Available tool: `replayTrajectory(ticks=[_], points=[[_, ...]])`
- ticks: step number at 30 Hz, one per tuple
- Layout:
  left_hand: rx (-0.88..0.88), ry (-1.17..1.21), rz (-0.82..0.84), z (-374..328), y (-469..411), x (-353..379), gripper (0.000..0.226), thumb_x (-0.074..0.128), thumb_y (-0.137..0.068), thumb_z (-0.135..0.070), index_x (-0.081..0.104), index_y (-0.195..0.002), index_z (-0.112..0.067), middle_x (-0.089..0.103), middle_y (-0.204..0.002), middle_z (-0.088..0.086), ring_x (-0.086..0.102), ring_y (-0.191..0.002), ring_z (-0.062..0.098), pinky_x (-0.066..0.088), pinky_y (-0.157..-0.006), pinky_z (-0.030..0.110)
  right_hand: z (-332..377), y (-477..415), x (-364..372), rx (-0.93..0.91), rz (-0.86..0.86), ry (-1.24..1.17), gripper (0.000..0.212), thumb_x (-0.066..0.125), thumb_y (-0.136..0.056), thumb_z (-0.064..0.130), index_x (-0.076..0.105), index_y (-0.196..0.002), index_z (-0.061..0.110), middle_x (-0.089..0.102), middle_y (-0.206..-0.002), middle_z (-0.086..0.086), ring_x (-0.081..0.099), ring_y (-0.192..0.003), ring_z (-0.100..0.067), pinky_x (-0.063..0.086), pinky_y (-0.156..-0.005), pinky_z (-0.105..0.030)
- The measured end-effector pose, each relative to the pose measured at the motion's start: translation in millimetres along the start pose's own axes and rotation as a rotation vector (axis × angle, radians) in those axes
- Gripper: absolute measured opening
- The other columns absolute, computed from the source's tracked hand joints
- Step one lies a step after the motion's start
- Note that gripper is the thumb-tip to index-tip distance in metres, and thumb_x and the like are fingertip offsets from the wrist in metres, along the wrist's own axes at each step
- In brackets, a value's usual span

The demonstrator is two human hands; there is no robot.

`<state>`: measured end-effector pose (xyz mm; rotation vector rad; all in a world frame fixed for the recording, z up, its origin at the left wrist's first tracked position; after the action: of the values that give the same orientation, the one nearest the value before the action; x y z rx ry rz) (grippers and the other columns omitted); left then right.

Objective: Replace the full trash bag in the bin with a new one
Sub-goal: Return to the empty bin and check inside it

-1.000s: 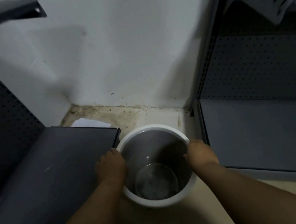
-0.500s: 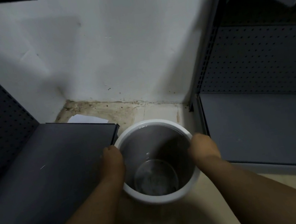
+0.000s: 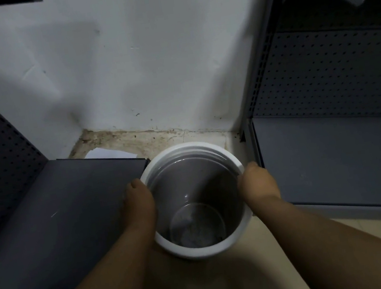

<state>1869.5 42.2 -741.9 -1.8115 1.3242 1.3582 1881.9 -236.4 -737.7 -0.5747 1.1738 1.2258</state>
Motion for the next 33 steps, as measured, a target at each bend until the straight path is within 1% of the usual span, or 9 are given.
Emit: replayTrajectory(ticks=[3, 6, 9, 13, 15, 18, 21, 26, 33], points=[[0.027, 0.050, -0.049, -15, 2, -16, 0.027, 0.043, -0.094, -0.014, 0.047, -0.120, -0.005, 0.051, -0.121, 0.016, 0.055, -0.104, 0.032, 0.050, -0.088, 0.044, 0, 1, -15, -0.022, -0.019, -0.026, 0.024, 0.042, -0.097, 0.007, 0.049, -0.119, -0.003, 0.064, -0.112, -0.020, 0.064, -0.098, -0.035, 0.050, -0.074, -0.037], [0.077, 0.131, -0.063, -40, 6, -29, 0.027, 0.045, -0.094, -0.018, 0.048, -0.119, -0.007, 0.055, -0.116, 0.015, 0.059, -0.100, 0.032, 0.053, -0.082, 0.045, -6, 3, -36, -0.061, -0.053, -0.046, 0.029, 0.039, -0.096, 0.006, 0.043, -0.125, 0.004, 0.064, -0.108, -0.020, 0.062, -0.093, -0.037, 0.047, -0.068, -0.039], [0.161, 0.139, -0.099, -76, 13, -41, 0.026, 0.044, -0.094, -0.017, 0.049, -0.117, -0.006, 0.055, -0.111, 0.015, 0.060, -0.096, 0.033, 0.055, -0.080, 0.046, -27, -3, -61, -0.025, -0.080, -0.075, 0.031, 0.036, -0.097, 0.009, 0.044, -0.127, 0.008, 0.063, -0.104, -0.020, 0.058, -0.080, -0.036, 0.048, -0.065, -0.040], [0.282, 0.118, -0.143, -128, 26, -42, 0.027, 0.045, -0.092, -0.018, 0.053, -0.113, -0.002, 0.056, -0.105, 0.017, 0.059, -0.092, 0.035, 0.054, -0.079, 0.046, -65, -10, -93, 0.028, -0.133, -0.090, 0.036, 0.035, -0.097, 0.007, 0.043, -0.132, 0.009, 0.063, -0.102, -0.020, 0.057, -0.077, -0.034, 0.049, -0.064, -0.038], [0.345, 0.089, -0.128, -153, 35, -34, 0.027, 0.045, -0.093, -0.021, 0.056, -0.110, -0.003, 0.057, -0.100, 0.016, 0.059, -0.087, 0.033, 0.054, -0.076, 0.044, -93, -11, -105, 0.065, -0.149, -0.103, 0.038, 0.035, -0.096, 0.007, 0.043, -0.134, 0.010, 0.064, -0.105, -0.021, 0.058, -0.081, -0.035, 0.046, -0.065, -0.035], [0.458, 0.000, -0.122, -189, 55, -14, 0.028, 0.043, -0.094, -0.027, 0.056, -0.107, -0.005, 0.058, -0.099, 0.012, 0.055, -0.082, 0.025, 0.048, -0.068, 0.036, -142, -9, -117, 0.138, -0.168, -0.123, 0.039, 0.038, -0.095, 0.008, 0.045, -0.133, 0.012, 0.063, -0.110, -0.023, 0.061, -0.096, -0.040, 0.046, -0.071, -0.037], [0.531, -0.046, -0.098, -213, 74, 8, 0.027, 0.042, -0.095, -0.027, 0.055, -0.109, -0.008, 0.057, -0.100, 0.009, 0.054, -0.080, 0.022, 0.047, -0.067, 0.033, -190, -3, -117, 0.207, -0.185, -0.116, 0.038, 0.041, -0.095, 0.011, 0.045, -0.132, 0.012, 0.062, -0.114, -0.024, 0.060, -0.103, -0.040, 0.042, -0.074, -0.035], [0.646, -0.151, -0.063, -235, 101, 50, 0.033, 0.039, -0.096, -0.029, 0.055, -0.115, -0.008, 0.060, -0.109, 0.011, 0.057, -0.094, 0.027, 0.045, -0.076, 0.036, -260, 16, -96, 0.293, -0.137, -0.073, 0.038, 0.042, -0.096, 0.014, 0.045, -0.134, 0.013, 0.063, -0.116, -0.022, 0.060, -0.104, -0.039, 0.043, -0.076, -0.035], [0.765, -0.306, -0.006, -240, 120, 96, 0.038, 0.040, -0.093, -0.033, 0.060, -0.111, -0.007, 0.063, -0.108, 0.014, 0.058, -0.095, 0.031, 0.043, -0.079, 0.038, -310, 41, -47, 0.335, -0.052, -0.074, 0.031, 0.050, -0.094, 0.020, 0.051, -0.124, 0.014, 0.066, -0.112, -0.017, 0.061, -0.103, -0.036, 0.045, -0.079, -0.034]])
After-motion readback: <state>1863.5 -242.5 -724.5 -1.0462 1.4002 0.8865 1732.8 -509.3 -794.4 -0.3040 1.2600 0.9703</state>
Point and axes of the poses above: each hand's wrist, its own y-axis away from the middle knuckle, its own x-axis out of the palm, z = x × y, the point moved 8 cm from there along -y, towards the middle knuckle
